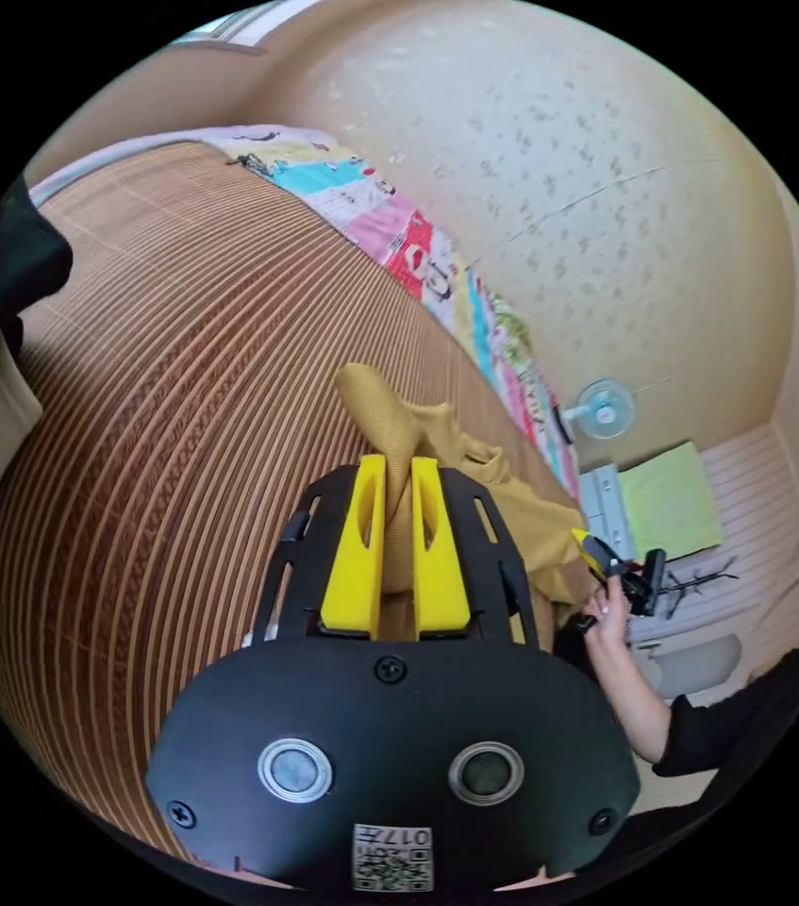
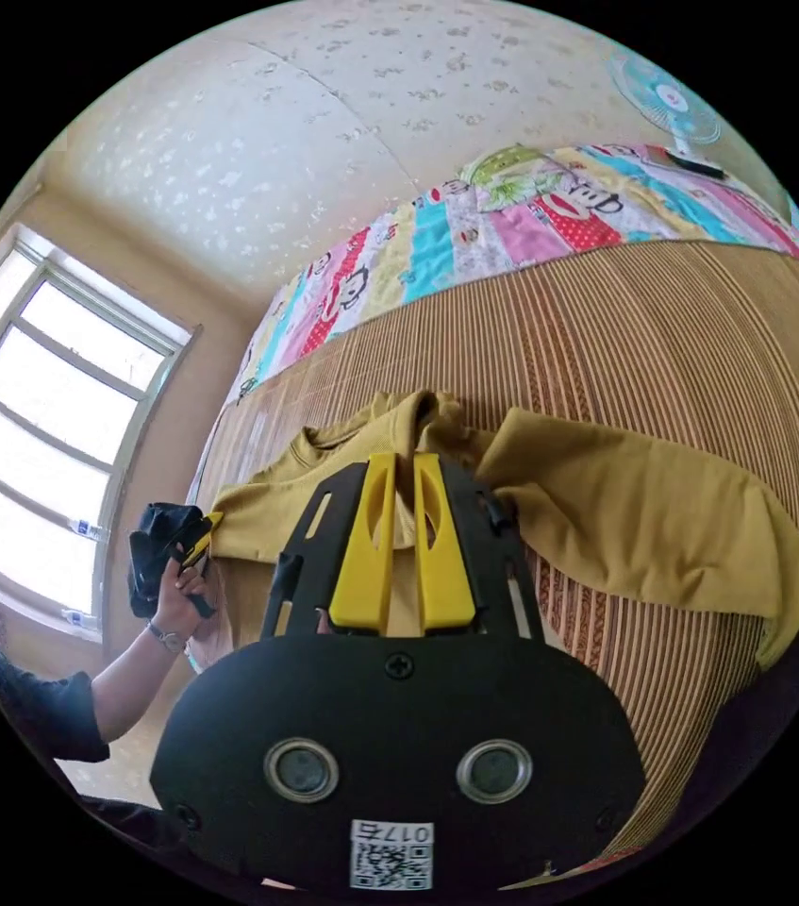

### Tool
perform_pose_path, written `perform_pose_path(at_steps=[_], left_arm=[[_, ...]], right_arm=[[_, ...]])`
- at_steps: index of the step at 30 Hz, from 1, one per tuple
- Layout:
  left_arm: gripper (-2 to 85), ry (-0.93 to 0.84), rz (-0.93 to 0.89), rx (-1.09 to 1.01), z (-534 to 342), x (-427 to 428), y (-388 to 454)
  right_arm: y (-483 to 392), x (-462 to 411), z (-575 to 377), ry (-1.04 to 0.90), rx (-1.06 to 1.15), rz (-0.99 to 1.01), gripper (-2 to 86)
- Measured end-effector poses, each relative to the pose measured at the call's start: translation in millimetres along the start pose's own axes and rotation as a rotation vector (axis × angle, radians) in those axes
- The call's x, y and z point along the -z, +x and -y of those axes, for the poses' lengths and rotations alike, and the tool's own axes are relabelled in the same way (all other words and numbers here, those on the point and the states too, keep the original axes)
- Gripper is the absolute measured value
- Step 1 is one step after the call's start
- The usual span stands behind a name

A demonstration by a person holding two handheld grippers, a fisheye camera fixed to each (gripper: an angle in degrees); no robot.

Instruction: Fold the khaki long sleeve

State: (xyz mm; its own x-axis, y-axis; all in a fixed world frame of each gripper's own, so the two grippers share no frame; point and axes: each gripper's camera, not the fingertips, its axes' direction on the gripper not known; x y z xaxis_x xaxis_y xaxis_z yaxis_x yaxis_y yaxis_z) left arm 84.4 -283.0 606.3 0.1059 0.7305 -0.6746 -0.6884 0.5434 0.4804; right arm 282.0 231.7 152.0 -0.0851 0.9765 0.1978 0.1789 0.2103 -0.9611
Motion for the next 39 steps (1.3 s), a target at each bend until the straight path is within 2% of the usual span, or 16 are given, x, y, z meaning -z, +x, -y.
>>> perform_pose_path(at_steps=[2,5,7,9,13,17,20,22,25,28,30,32,36,37,39], left_arm=[[5.1,-0.018,-0.072,0.063,3.5,-0.3,-37.2],[5.7,-0.059,0.043,0.114,-1.2,-6.4,-64.5],[6.9,-0.045,0.053,0.092,-5.8,-2.6,-66.5],[8.4,-0.013,0.030,0.062,-15.0,6.2,-60.8],[10.2,0.018,0.147,-0.001,-55.8,34.2,-26.0],[10.4,-0.007,0.084,-0.038,-117.5,31.4,29.3],[10.5,-0.126,-0.005,-0.078,-158.6,-3.0,77.0],[10.6,-0.167,-0.075,-0.083,-176.5,-21.0,96.6],[10.6,-0.196,-0.138,-0.068,-191.7,-41.1,113.4],[10.4,-0.187,-0.181,-0.084,-188.9,-44.6,119.8],[10.3,-0.169,-0.173,-0.108,-181.4,-38.3,121.0],[9.6,-0.123,-0.158,-0.121,-170.3,-21.6,117.0],[8.9,-0.040,-0.118,-0.134,-158.7,8.6,103.2],[9.3,-0.023,-0.091,-0.125,-157.0,16.0,95.4],[10.3,0.013,-0.059,-0.080,-156.5,26.1,79.7]], right_arm=[[-7.9,-5.9,8.2,0.013,0.000,-0.011,3.8],[8.7,-54.3,22.2,-0.146,-0.067,-0.054,4.8],[27.9,-72.3,18.7,-0.230,-0.142,-0.063,6.6],[45.9,-42.9,1.9,-0.142,-0.192,0.040,8.7],[85.3,30.3,-43.0,0.008,-0.393,0.003,10.1],[147.2,90.6,-106.9,0.144,-0.782,-0.051,12.6],[174.5,91.8,-118.5,0.244,-0.886,0.038,12.9],[185.5,78.1,-106.7,0.219,-0.930,0.027,11.5],[193.7,62.0,-82.2,0.196,-1.023,-0.027,4.1],[151.4,89.8,-33.8,0.348,-0.798,-0.114,2.2],[81.3,115.3,12.5,0.468,-0.466,-0.069,1.8],[13.9,122.3,40.9,0.489,-0.198,-0.033,1.8],[-138.1,66.1,50.6,0.363,0.288,0.099,2.8],[-155.6,49.0,45.4,0.325,0.342,0.116,3.1],[-209.8,-47.3,11.1,0.075,0.532,0.127,4.2]])
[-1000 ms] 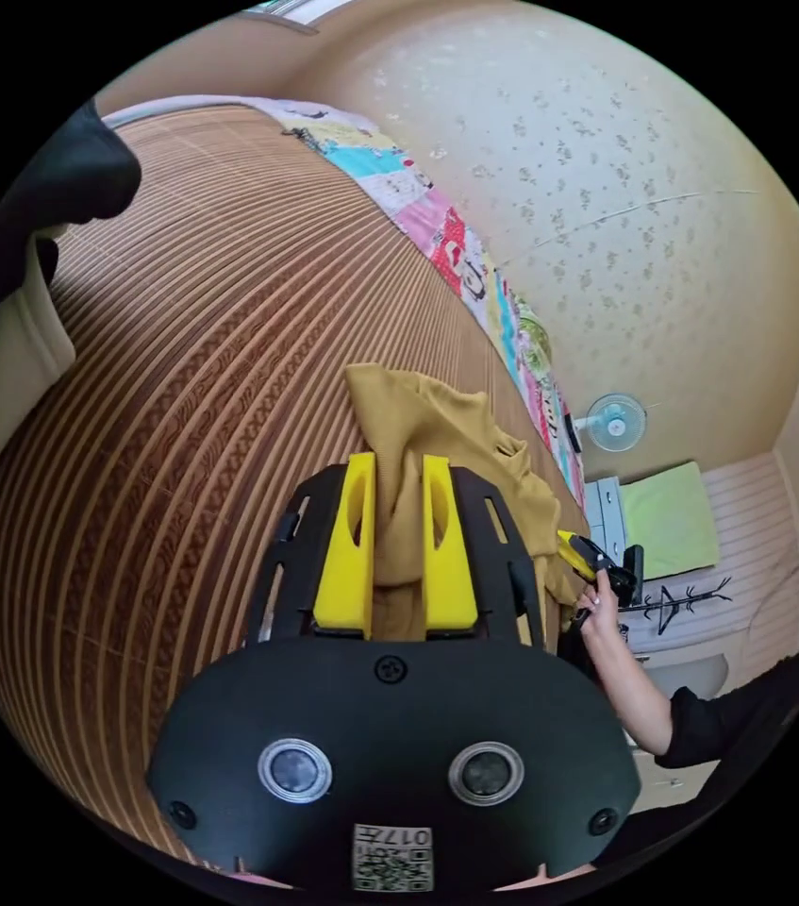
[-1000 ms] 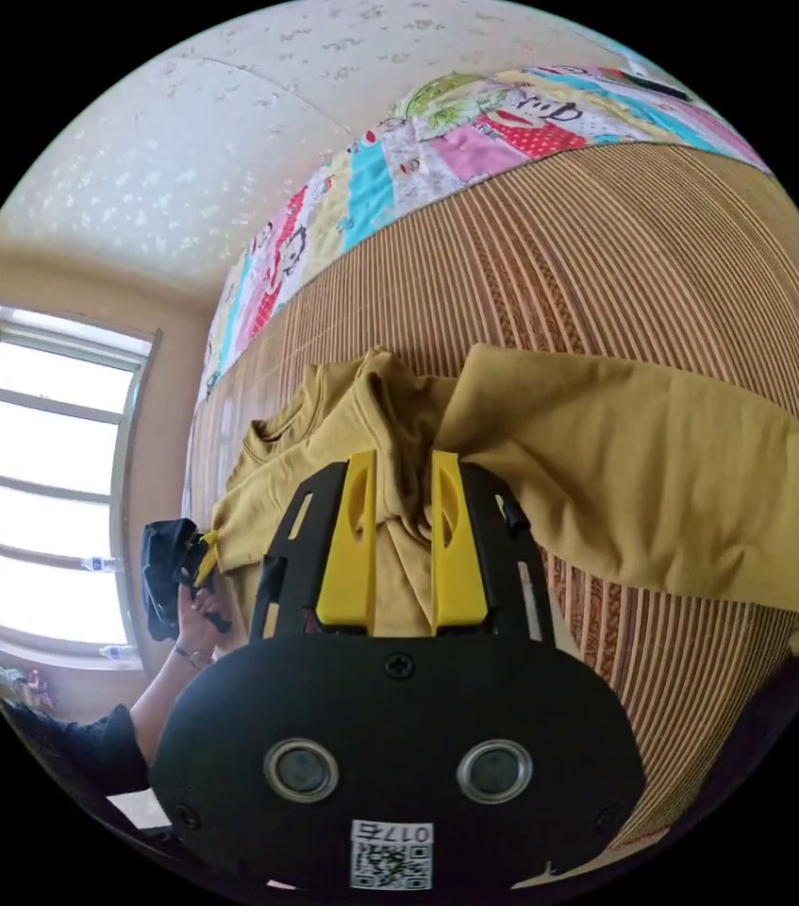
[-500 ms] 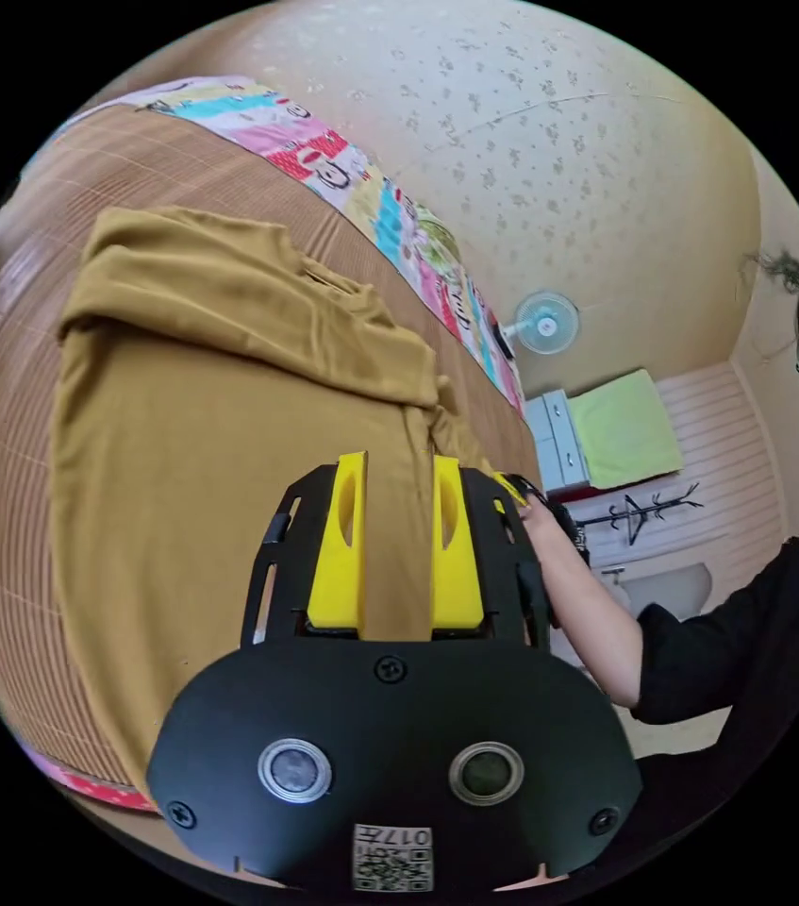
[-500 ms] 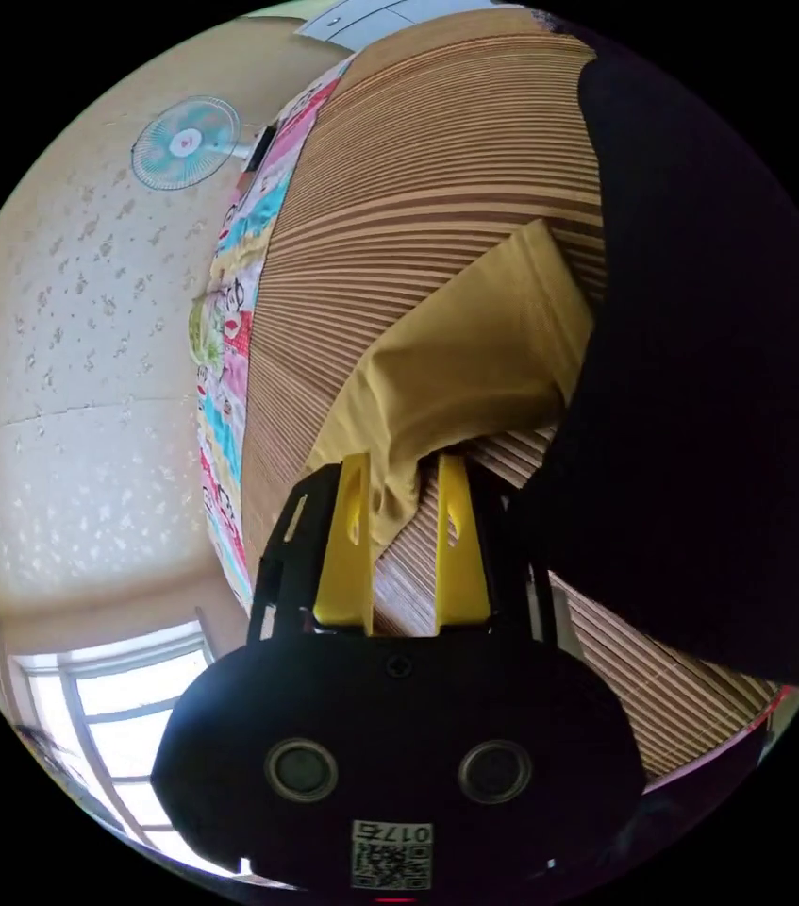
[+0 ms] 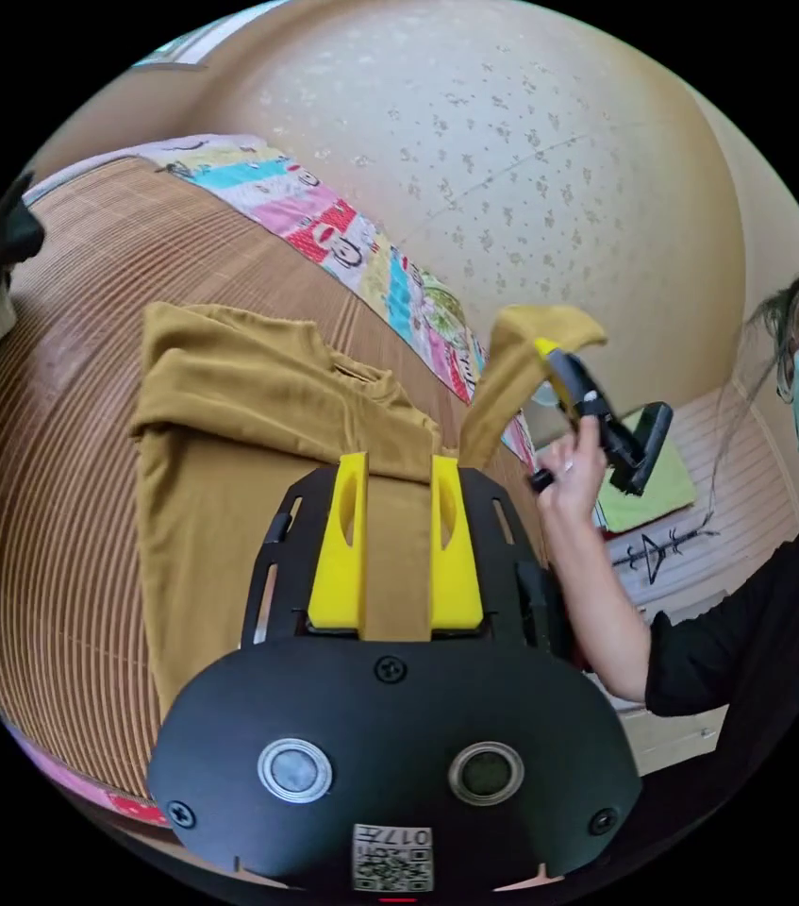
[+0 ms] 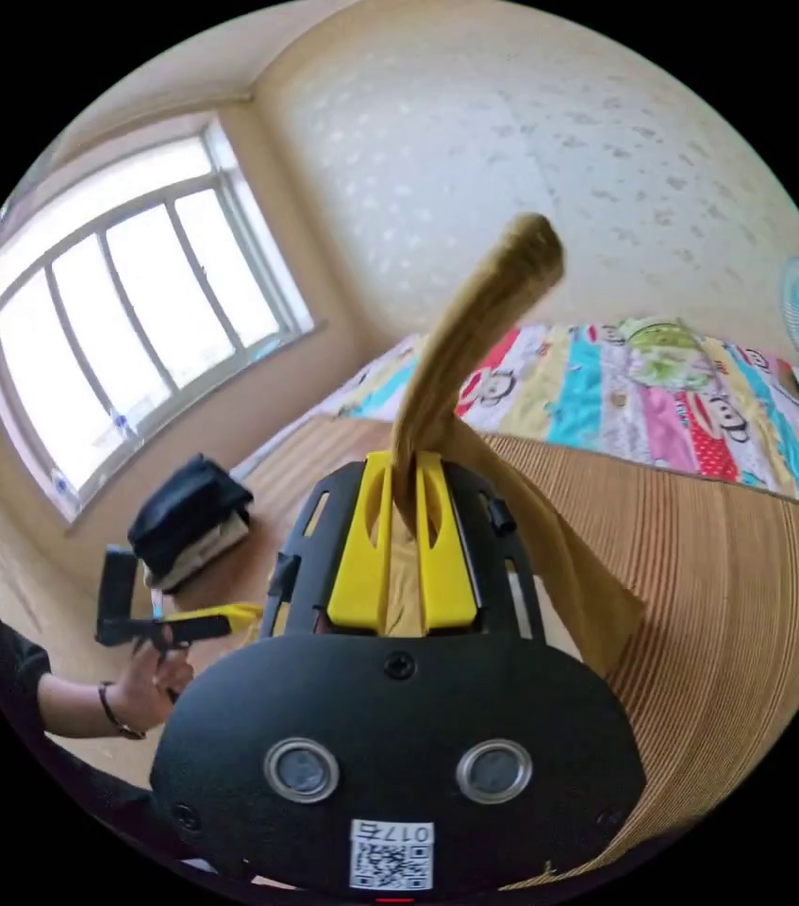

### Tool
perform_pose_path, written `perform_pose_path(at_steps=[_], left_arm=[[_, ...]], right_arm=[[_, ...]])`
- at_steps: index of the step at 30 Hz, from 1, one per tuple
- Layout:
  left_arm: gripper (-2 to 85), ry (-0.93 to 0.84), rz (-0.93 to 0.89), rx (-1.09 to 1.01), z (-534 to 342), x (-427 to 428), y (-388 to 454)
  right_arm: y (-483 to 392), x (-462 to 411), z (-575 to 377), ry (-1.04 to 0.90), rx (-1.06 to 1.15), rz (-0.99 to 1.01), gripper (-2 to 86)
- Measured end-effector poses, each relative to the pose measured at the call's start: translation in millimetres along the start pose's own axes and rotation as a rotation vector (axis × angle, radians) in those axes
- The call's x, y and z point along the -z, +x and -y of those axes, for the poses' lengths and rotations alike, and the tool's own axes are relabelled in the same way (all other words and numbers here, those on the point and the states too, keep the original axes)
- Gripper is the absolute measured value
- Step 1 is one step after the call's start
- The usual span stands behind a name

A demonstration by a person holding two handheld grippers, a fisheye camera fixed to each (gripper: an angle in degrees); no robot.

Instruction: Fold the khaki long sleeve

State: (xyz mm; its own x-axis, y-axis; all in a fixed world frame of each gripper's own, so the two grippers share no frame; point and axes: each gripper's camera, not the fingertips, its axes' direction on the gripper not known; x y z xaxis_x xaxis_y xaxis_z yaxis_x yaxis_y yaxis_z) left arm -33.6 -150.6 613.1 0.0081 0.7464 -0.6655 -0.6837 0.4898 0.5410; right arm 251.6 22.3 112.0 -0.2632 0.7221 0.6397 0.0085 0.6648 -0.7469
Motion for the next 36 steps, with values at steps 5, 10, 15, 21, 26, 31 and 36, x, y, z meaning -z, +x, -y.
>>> perform_pose_path(at_steps=[5,10,15,21,26,31,36], left_arm=[[11.6,0.112,0.074,0.089,4.2,26.9,-36.3],[12.6,0.144,0.143,0.073,36.5,27.8,-55.4],[13.2,0.052,0.237,0.034,100.0,-12.2,-74.0],[10.0,-0.147,0.427,0.002,119.5,-88.7,-100.1],[5.3,-0.190,0.500,-0.042,126.2,-87.0,-78.8],[4.0,-0.036,0.339,-0.093,139.5,-33.3,-36.1],[4.1,-0.020,0.435,-0.006,134.9,-17.8,-53.6]], right_arm=[[-42.5,-142.6,-81.9,-0.502,0.070,0.016,6.0],[-24.7,-103.1,-78.0,-0.447,-0.068,0.062,7.7],[30.5,-67.5,-72.7,-0.477,-0.246,0.081,7.1],[66.2,-65.3,-60.7,-0.803,-0.442,0.147,3.5],[64.4,-110.5,-91.3,-1.210,-0.427,0.121,1.1],[56.7,-102.7,-64.1,-1.163,-0.288,0.030,0.6],[64.4,-110.1,-58.8,-1.182,-0.294,0.008,0.5]])
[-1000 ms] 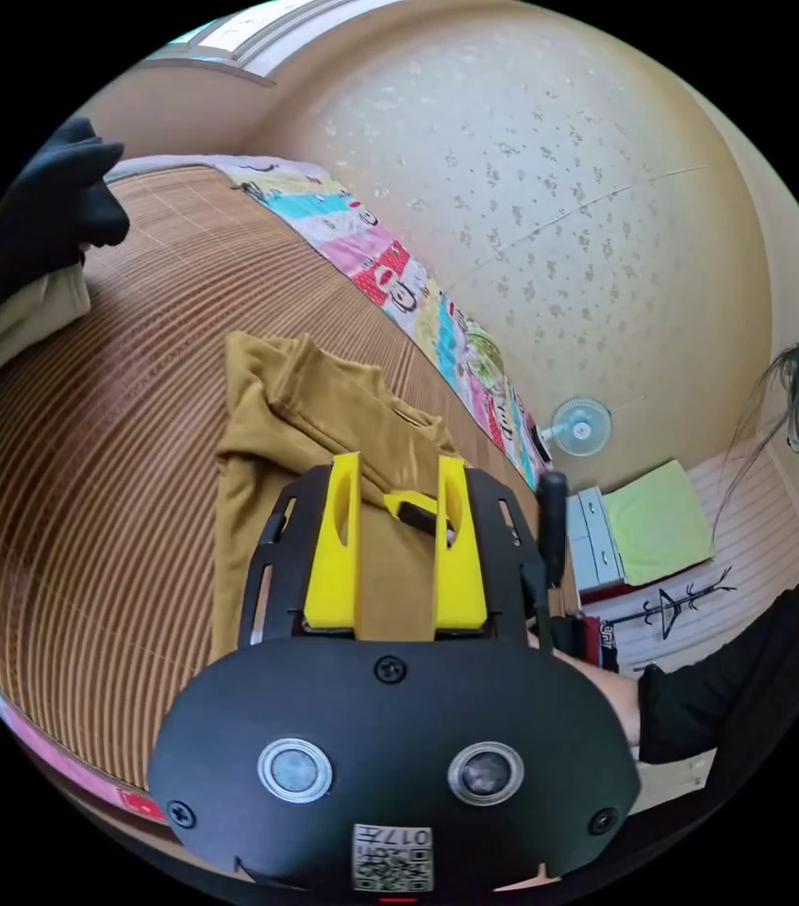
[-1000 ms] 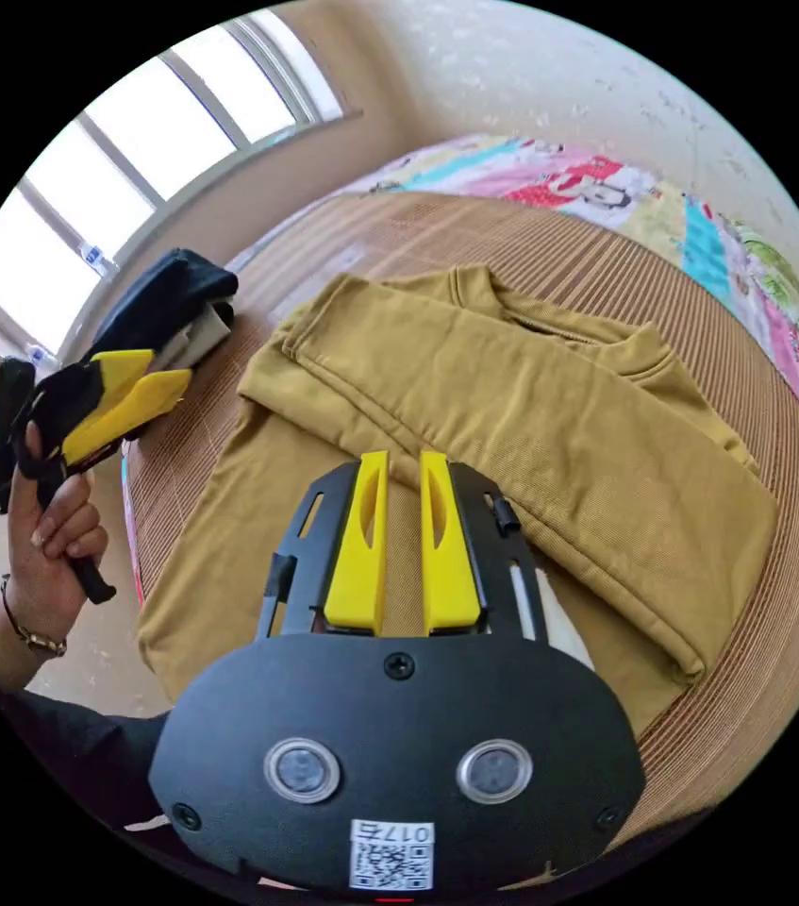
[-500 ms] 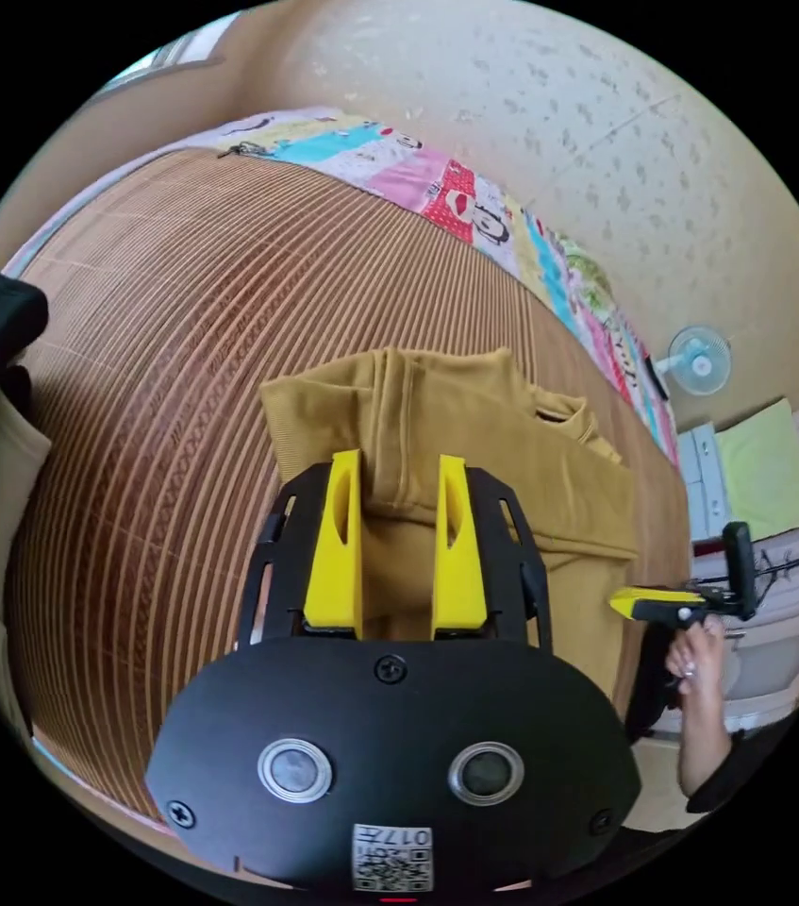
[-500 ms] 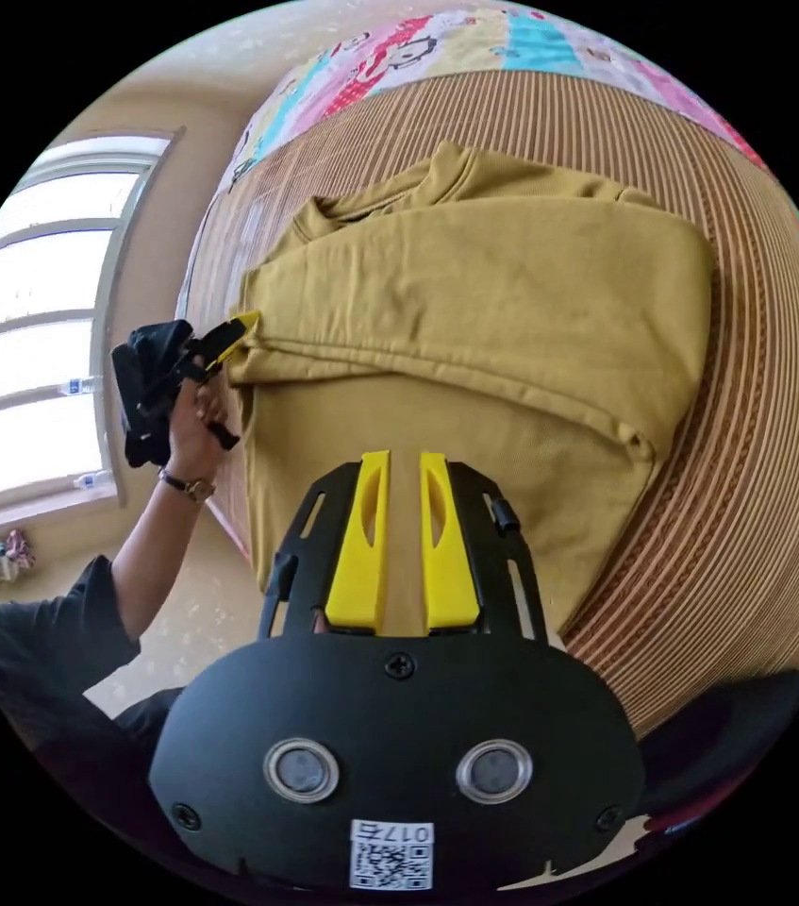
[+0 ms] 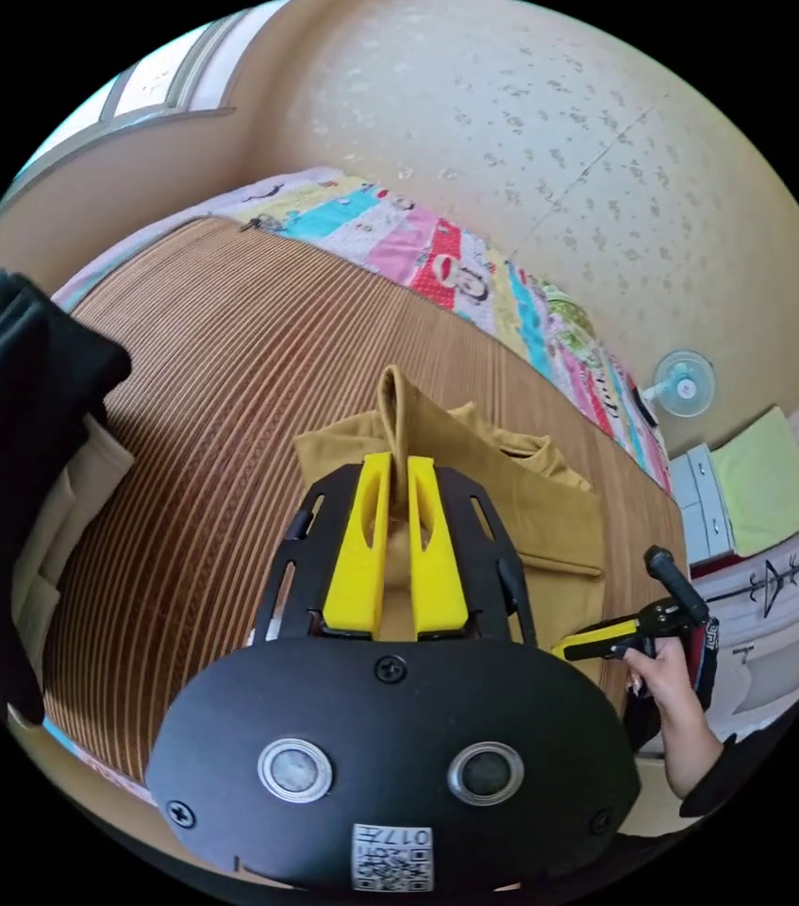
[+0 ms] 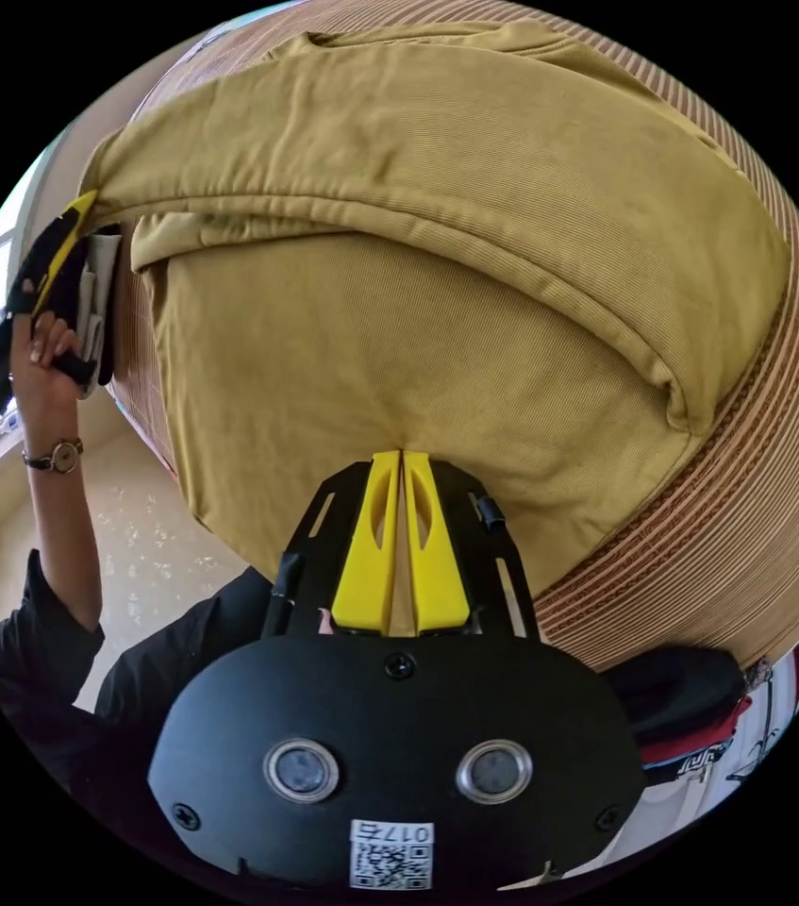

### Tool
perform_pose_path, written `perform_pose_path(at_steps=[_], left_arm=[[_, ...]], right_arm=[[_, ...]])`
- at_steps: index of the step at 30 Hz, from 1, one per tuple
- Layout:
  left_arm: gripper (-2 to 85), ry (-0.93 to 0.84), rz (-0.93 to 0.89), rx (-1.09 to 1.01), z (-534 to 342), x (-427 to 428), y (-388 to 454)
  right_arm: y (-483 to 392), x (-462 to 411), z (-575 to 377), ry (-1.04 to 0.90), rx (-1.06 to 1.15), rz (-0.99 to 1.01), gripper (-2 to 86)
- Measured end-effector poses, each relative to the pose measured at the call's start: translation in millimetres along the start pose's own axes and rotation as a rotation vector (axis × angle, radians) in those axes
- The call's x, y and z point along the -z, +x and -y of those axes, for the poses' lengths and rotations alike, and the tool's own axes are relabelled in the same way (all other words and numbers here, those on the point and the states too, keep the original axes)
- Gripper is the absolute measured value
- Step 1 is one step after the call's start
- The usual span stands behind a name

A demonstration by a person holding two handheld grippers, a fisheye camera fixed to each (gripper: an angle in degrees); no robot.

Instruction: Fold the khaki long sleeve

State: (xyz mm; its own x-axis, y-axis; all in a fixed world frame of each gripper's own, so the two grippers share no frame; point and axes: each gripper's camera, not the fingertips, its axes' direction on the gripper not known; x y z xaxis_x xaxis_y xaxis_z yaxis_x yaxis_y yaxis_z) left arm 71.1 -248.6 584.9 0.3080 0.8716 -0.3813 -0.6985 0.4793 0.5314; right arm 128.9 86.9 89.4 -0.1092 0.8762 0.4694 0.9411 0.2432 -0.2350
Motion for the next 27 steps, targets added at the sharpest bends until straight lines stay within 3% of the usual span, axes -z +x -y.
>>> perform_pose_path(at_steps=[5,10,15,17,19,23,27], left_arm=[[5.4,-0.052,-0.086,0.117,-15.3,-15.2,-52.3],[7.9,-0.085,-0.132,0.050,-54.5,31.3,-71.8],[8.8,-0.306,-0.305,-0.003,-132.5,67.6,-99.7],[9.6,-0.519,-0.346,-0.060,-169.8,72.8,-106.9],[10.9,-0.612,-0.330,-0.038,-192.5,84.0,-117.3],[12.0,-0.732,-0.355,-0.027,-220.1,103.8,-133.0],[12.5,-0.799,-0.354,-0.055,-222.1,93.3,-144.1]], right_arm=[[12.0,9.6,-2.6,0.002,0.051,0.040,0.7],[38.9,21.0,-45.2,0.089,0.083,0.165,1.1],[82.8,22.8,-146.3,0.198,-0.004,0.104,3.2],[99.9,11.8,-178.3,0.175,-0.034,0.112,4.8],[118.6,-4.7,-202.2,0.097,-0.080,0.155,6.4],[146.3,-27.3,-246.0,0.034,-0.141,0.335,8.1],[155.6,-37.4,-261.3,0.009,-0.173,0.335,11.2]])
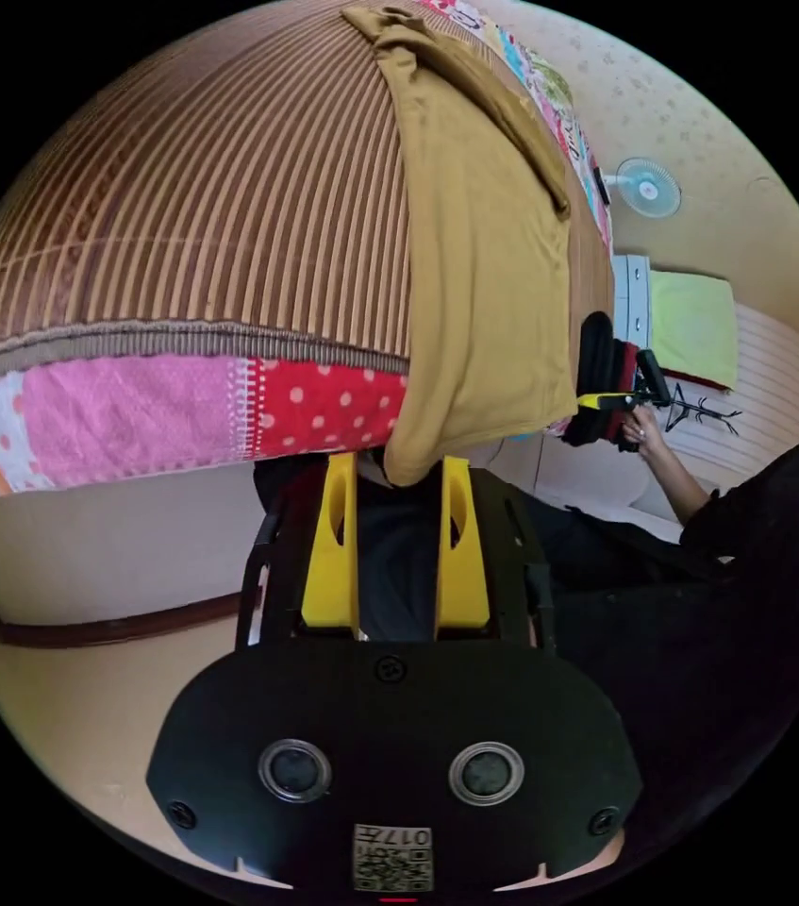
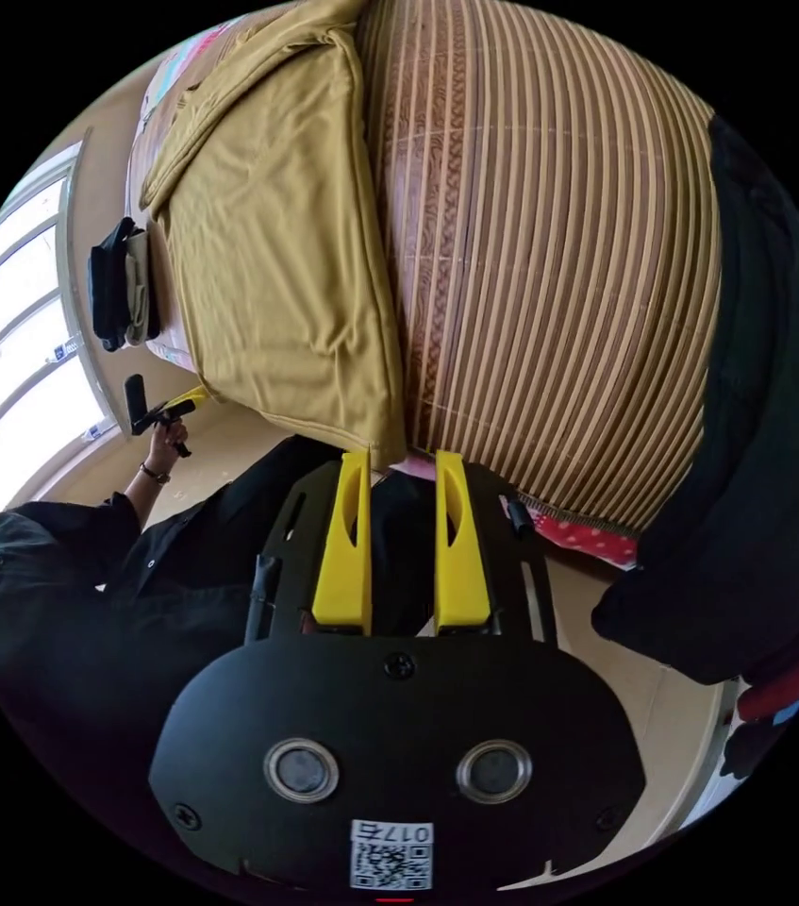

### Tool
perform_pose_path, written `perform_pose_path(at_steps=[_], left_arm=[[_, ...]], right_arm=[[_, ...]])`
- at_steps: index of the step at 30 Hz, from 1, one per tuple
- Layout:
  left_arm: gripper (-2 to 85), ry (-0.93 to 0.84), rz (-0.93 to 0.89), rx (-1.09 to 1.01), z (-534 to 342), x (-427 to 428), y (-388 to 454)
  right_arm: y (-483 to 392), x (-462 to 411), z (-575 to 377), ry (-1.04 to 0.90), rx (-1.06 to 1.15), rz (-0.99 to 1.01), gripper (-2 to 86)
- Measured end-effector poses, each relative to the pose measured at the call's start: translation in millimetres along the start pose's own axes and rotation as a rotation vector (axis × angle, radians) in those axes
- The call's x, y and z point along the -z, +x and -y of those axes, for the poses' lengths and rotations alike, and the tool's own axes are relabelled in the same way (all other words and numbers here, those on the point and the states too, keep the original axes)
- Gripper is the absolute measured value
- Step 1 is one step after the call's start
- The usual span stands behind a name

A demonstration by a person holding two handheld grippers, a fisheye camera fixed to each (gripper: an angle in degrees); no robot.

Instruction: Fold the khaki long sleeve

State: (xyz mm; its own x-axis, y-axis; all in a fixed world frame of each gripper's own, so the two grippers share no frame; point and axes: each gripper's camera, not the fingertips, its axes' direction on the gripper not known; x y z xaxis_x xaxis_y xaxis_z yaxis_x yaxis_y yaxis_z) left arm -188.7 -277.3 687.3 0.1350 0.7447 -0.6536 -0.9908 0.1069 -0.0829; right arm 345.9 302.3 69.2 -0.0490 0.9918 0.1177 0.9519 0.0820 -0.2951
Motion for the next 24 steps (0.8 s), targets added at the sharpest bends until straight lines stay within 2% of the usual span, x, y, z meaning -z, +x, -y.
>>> perform_pose_path(at_steps=[2,4,5,10,19,22,24], left_arm=[[10.9,-0.039,-0.207,-0.035,20.5,-2.7,-15.6],[7.3,-0.089,-0.315,-0.041,33.4,-5.7,-25.0],[4.1,-0.126,-0.310,-0.057,37.7,-4.2,-26.2],[3.5,-0.145,-0.228,-0.118,34.9,32.0,-15.4],[3.5,-0.106,-0.249,-0.109,24.5,73.5,-0.5],[3.5,-0.105,-0.211,-0.081,22.4,81.6,-1.7],[3.4,-0.101,-0.192,-0.075,20.1,90.7,0.0]], right_arm=[[1.5,-0.8,0.1,0.006,0.013,0.029,12.0],[3.0,-0.3,1.2,0.012,0.025,0.060,12.5],[5.1,-0.5,2.2,0.013,0.025,0.062,12.7],[18.3,-4.3,7.2,0.018,0.017,0.081,13.4],[-7.0,-5.7,10.6,0.044,0.045,0.098,13.8],[-21.2,-17.1,26.3,0.013,0.050,-0.010,11.2],[-29.6,-21.4,29.7,-0.017,0.035,-0.151,6.1]])
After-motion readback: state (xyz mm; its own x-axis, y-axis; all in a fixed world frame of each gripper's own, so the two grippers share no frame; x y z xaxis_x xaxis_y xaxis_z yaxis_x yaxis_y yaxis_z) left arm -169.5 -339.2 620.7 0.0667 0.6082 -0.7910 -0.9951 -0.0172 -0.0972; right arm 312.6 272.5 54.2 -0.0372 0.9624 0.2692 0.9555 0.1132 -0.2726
